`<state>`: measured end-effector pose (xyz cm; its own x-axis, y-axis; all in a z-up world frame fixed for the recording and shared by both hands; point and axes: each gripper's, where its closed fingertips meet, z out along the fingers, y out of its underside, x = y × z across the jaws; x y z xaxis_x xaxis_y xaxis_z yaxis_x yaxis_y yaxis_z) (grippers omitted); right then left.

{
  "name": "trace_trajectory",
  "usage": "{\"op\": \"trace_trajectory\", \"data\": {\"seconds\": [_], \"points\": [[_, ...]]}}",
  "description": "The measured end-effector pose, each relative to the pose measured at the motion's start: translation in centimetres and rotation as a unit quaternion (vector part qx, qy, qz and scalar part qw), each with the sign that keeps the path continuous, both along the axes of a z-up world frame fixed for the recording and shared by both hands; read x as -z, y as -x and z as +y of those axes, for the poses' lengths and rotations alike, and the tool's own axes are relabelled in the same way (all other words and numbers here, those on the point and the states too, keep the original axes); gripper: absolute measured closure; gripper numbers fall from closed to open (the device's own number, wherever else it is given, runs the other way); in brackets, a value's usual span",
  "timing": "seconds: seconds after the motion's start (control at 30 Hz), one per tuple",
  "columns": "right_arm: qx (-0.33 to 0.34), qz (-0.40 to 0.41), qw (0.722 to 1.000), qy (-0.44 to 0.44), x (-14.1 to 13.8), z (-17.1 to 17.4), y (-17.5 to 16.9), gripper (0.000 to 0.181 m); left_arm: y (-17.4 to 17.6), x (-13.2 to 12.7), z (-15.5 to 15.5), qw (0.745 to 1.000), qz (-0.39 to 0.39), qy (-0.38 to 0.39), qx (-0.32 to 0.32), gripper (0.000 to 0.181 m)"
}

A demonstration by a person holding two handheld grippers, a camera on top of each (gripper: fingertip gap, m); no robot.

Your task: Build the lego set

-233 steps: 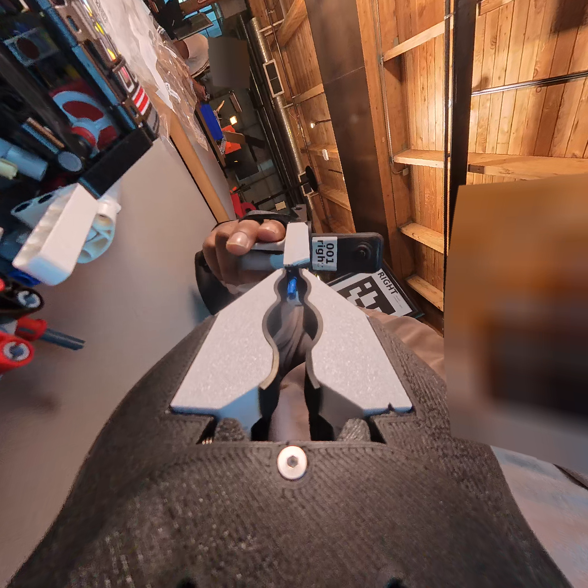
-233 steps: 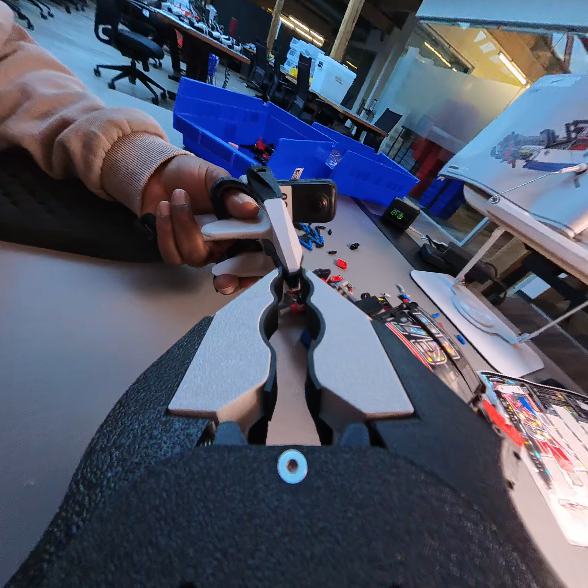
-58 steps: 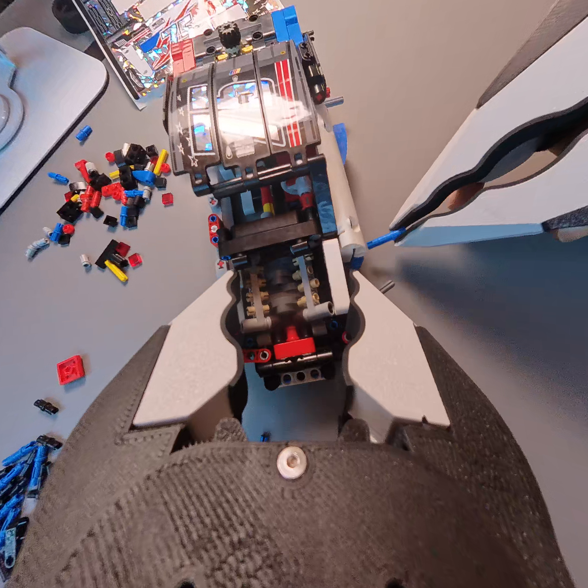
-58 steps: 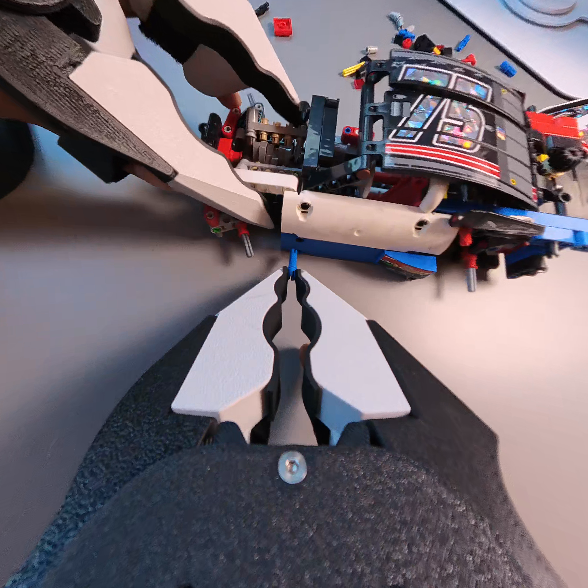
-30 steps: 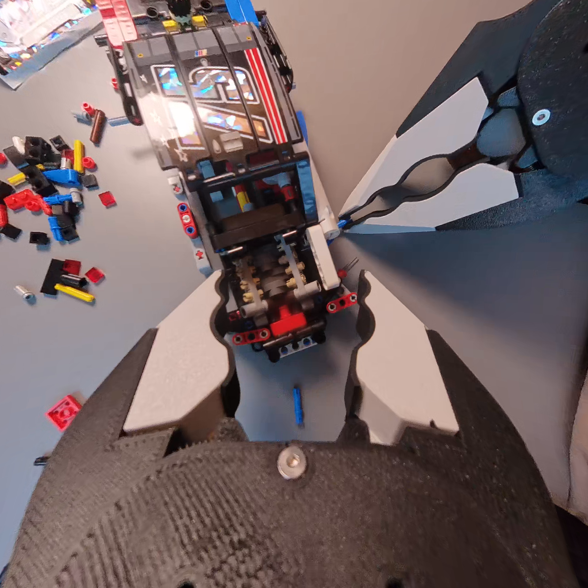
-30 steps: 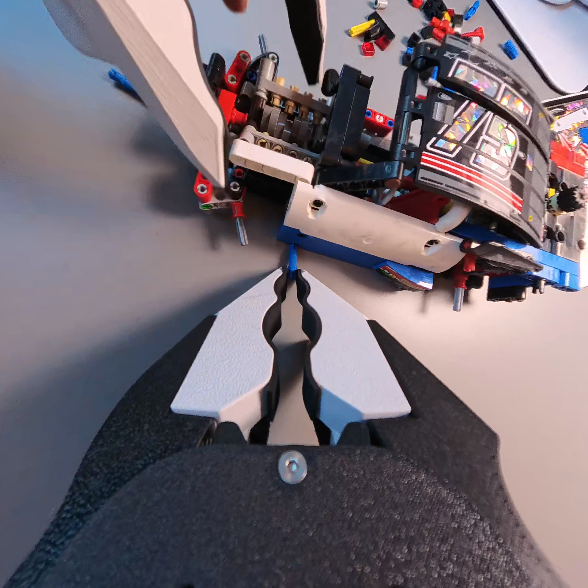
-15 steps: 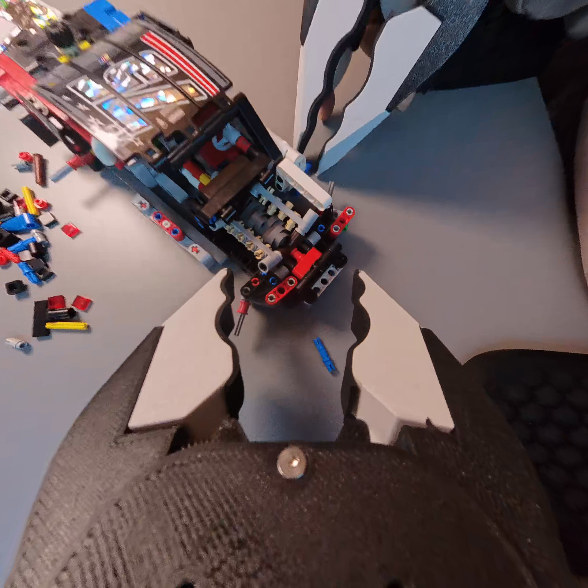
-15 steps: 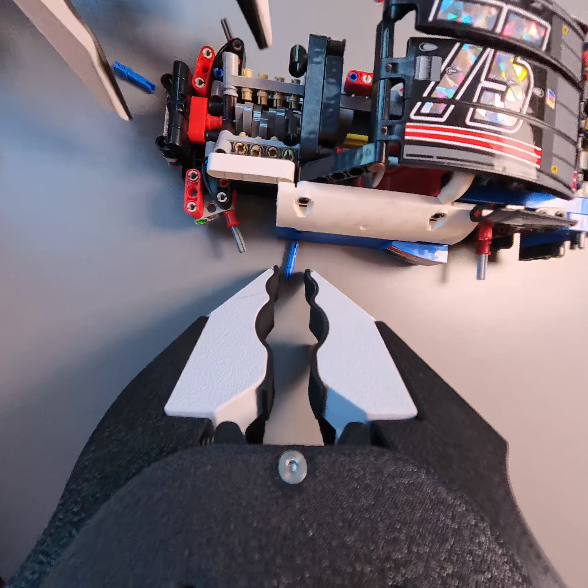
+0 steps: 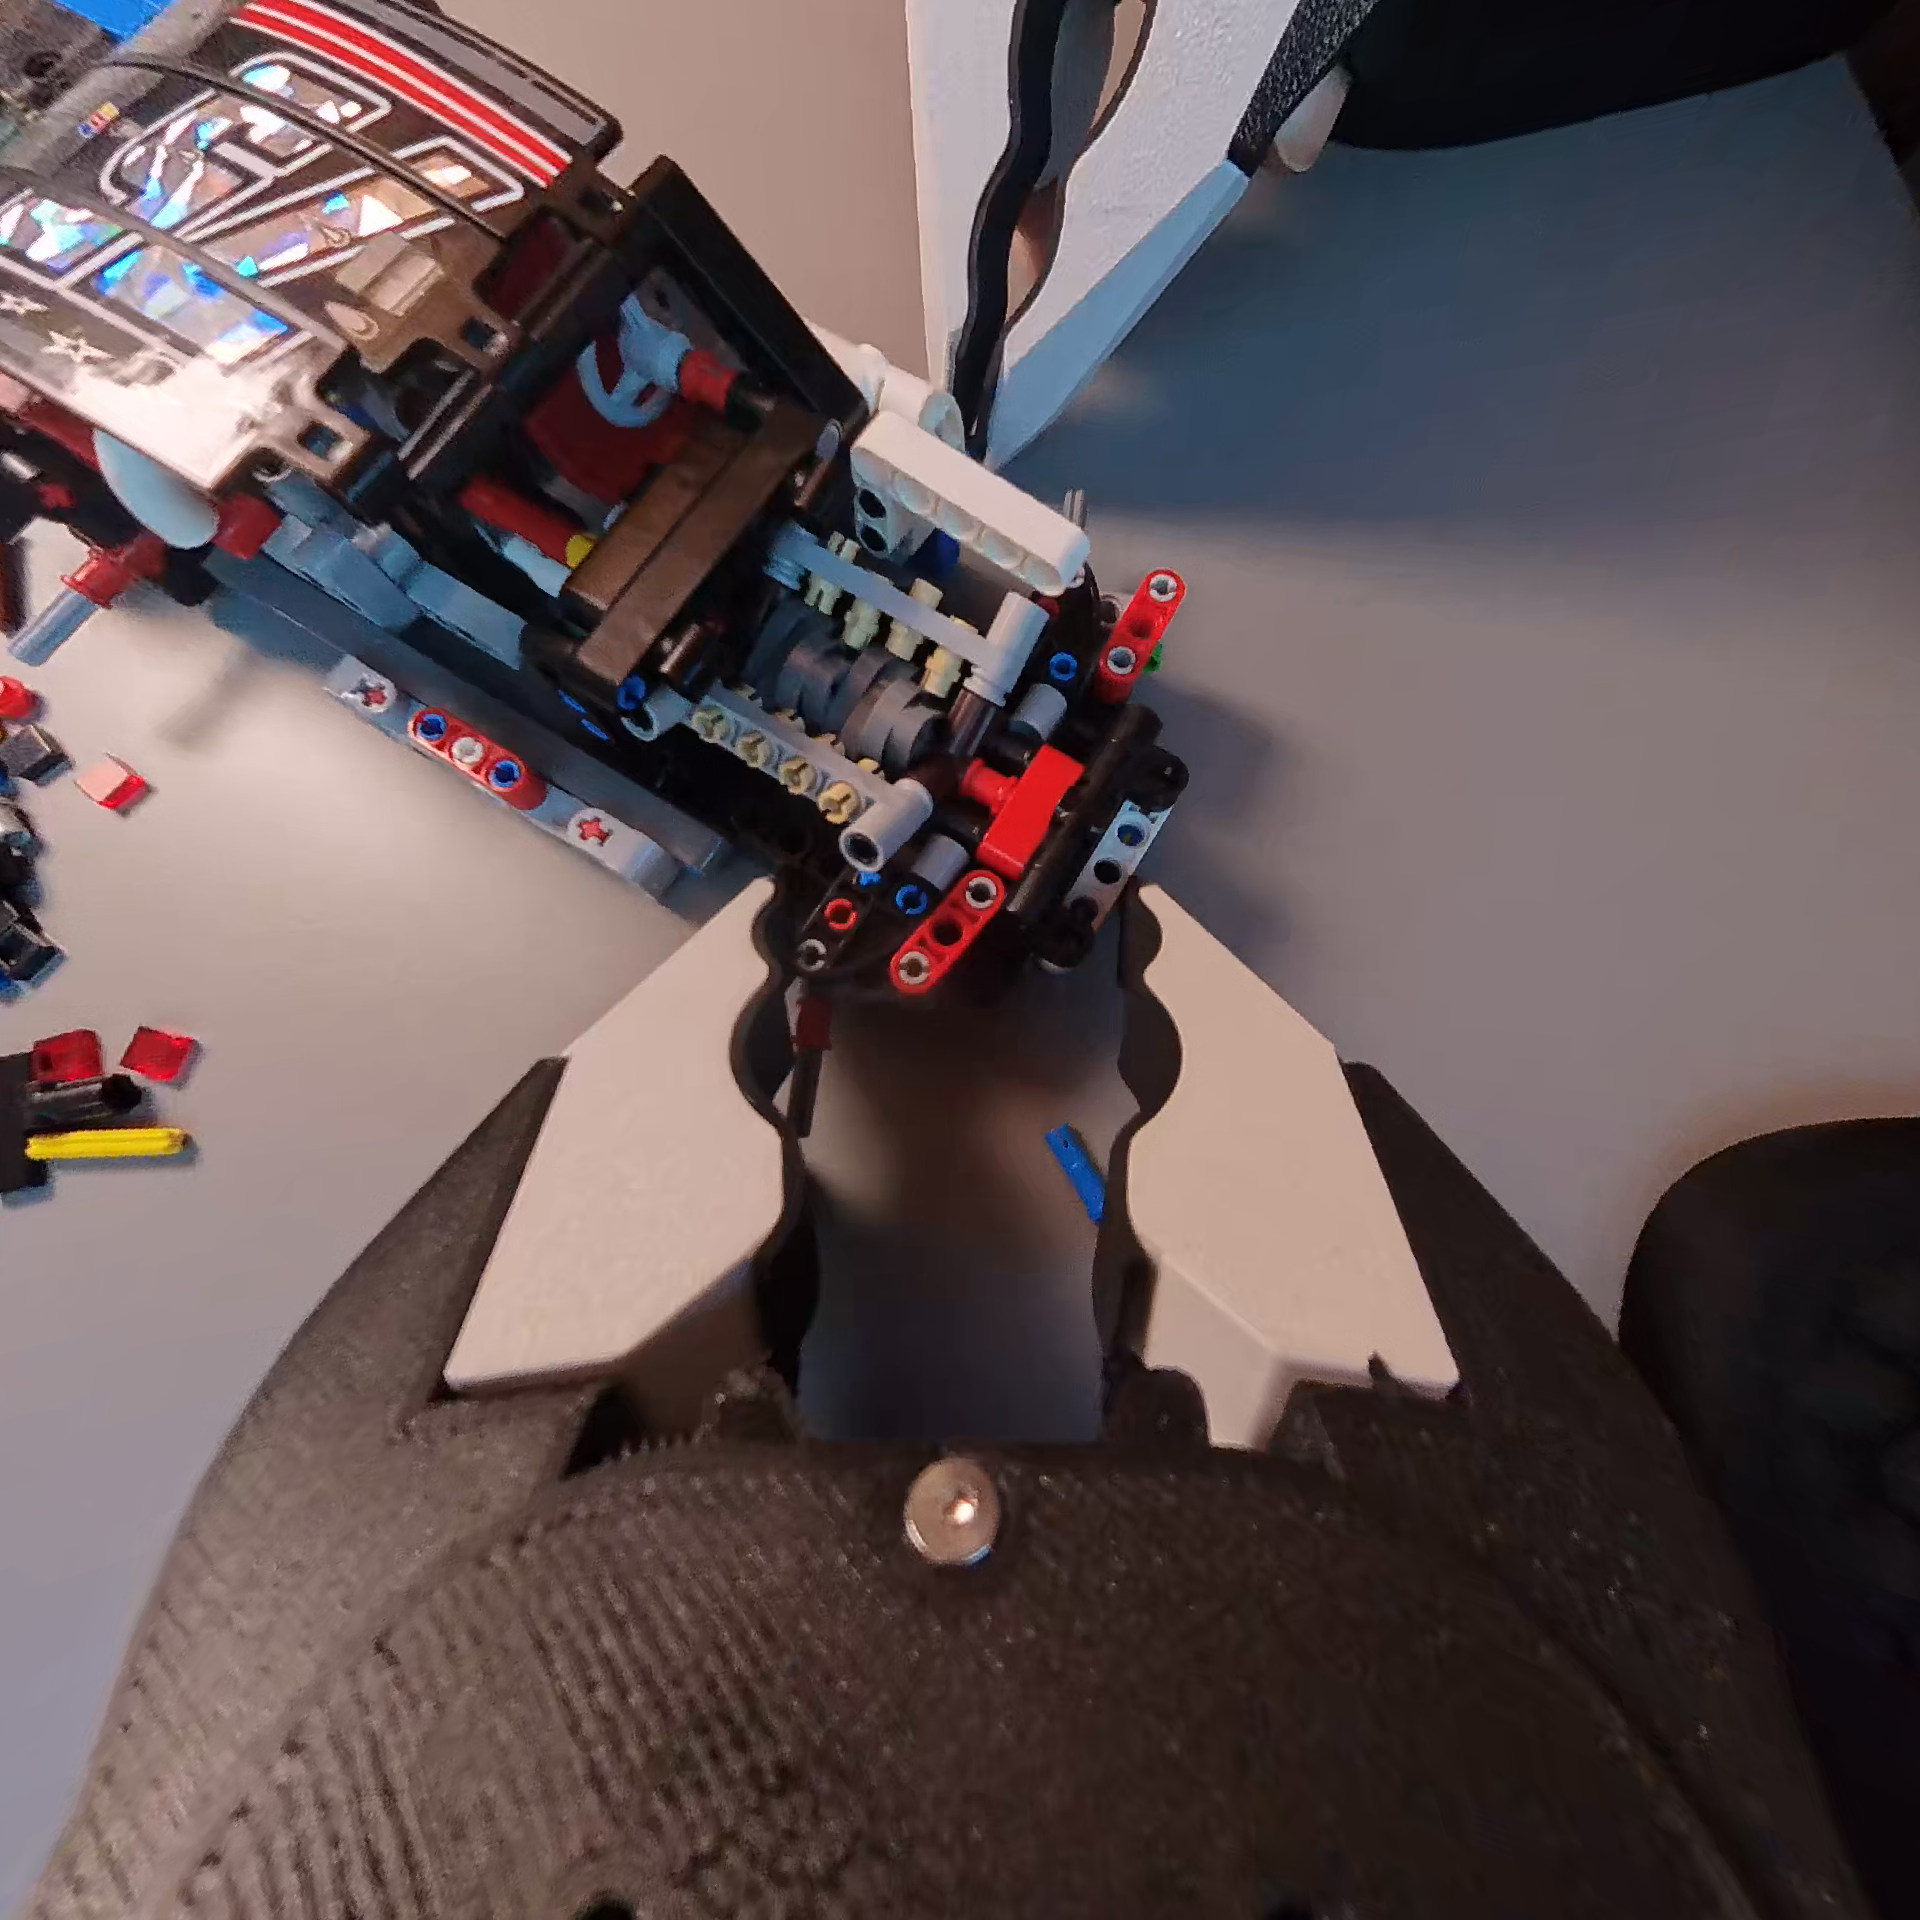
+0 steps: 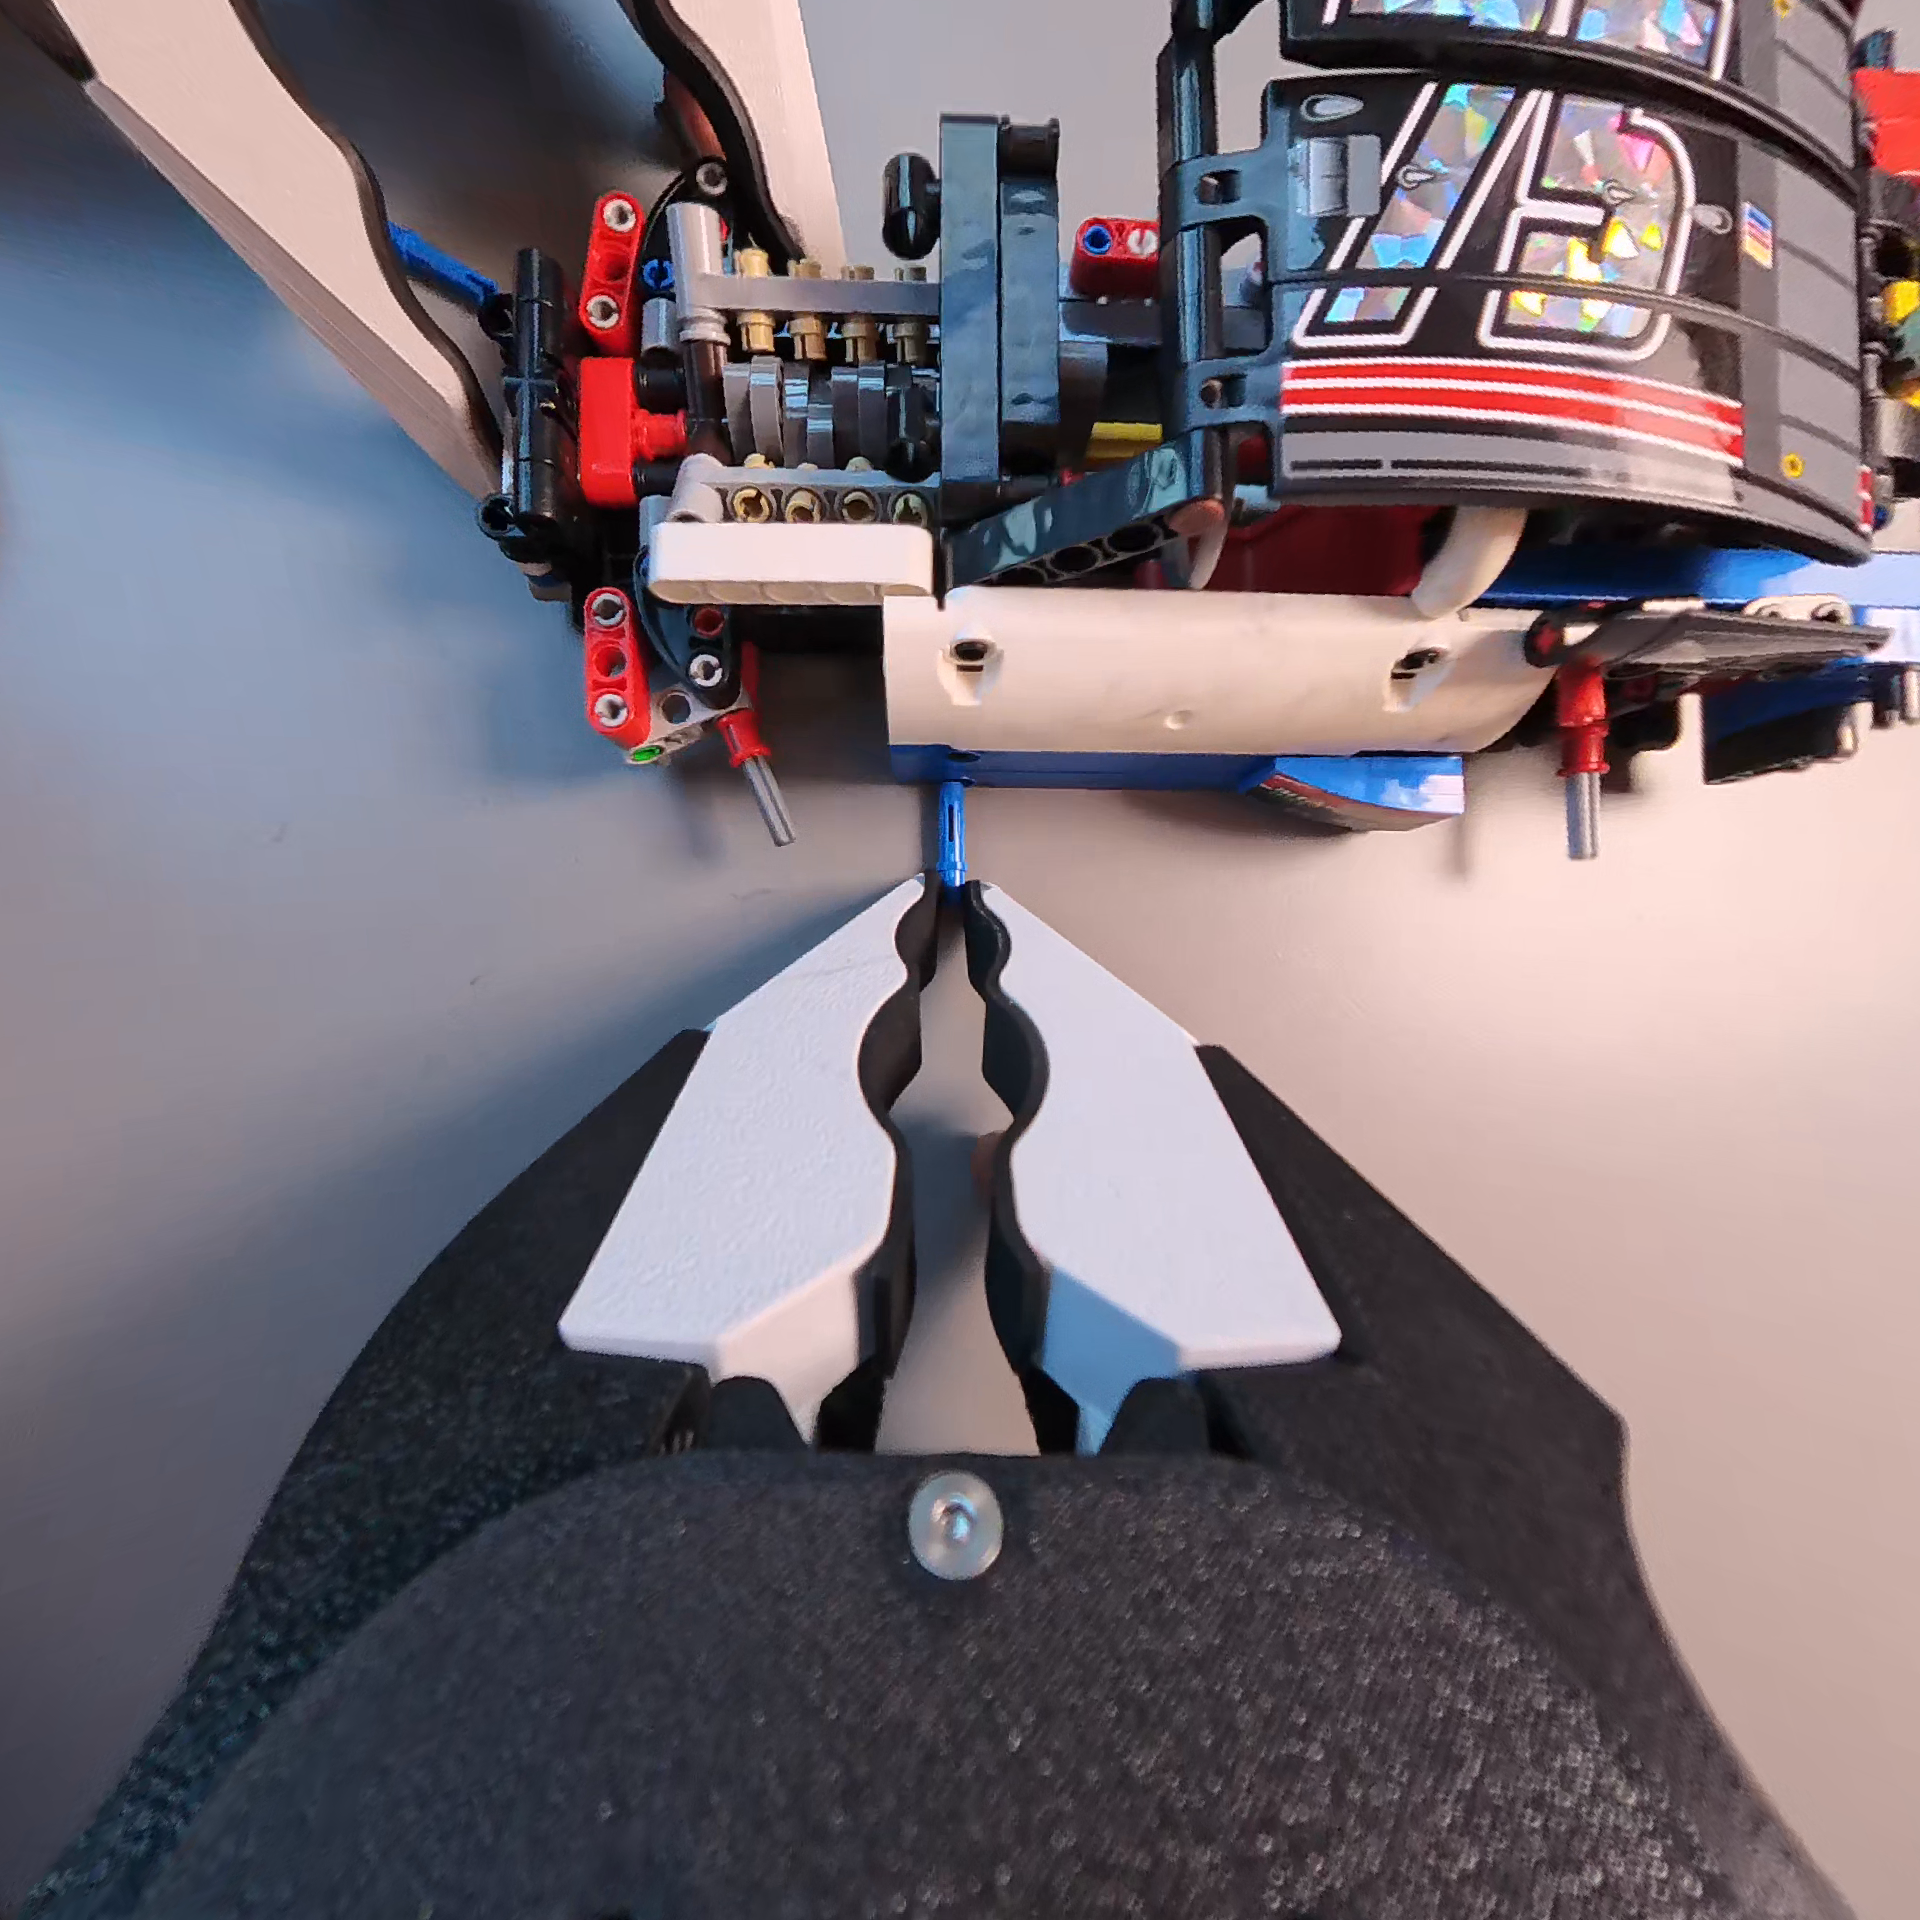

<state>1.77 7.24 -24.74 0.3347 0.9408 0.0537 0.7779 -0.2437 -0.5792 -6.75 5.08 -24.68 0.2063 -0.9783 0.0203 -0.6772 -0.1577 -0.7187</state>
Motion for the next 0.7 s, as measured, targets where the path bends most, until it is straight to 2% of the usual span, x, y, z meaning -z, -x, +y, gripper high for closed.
{"op": "trace_trajectory", "data": {"seconds": [0.1, 0.7], "points": [[0.009, 0.008, 1.0, -0.019, -0.04, 0.51, -0.27, 0.179, -0.03, 0.01, -0.14, 1.0, -0.003, -0.016, -0.001, 0.12], [-0.065, 0.007, 0.996, -0.062, -0.12, 0.5, -0.33, 0.179, -0.15, -0.03, -0.26, 0.999, -0.015, -0.025, 0.014, 0.125]]}}
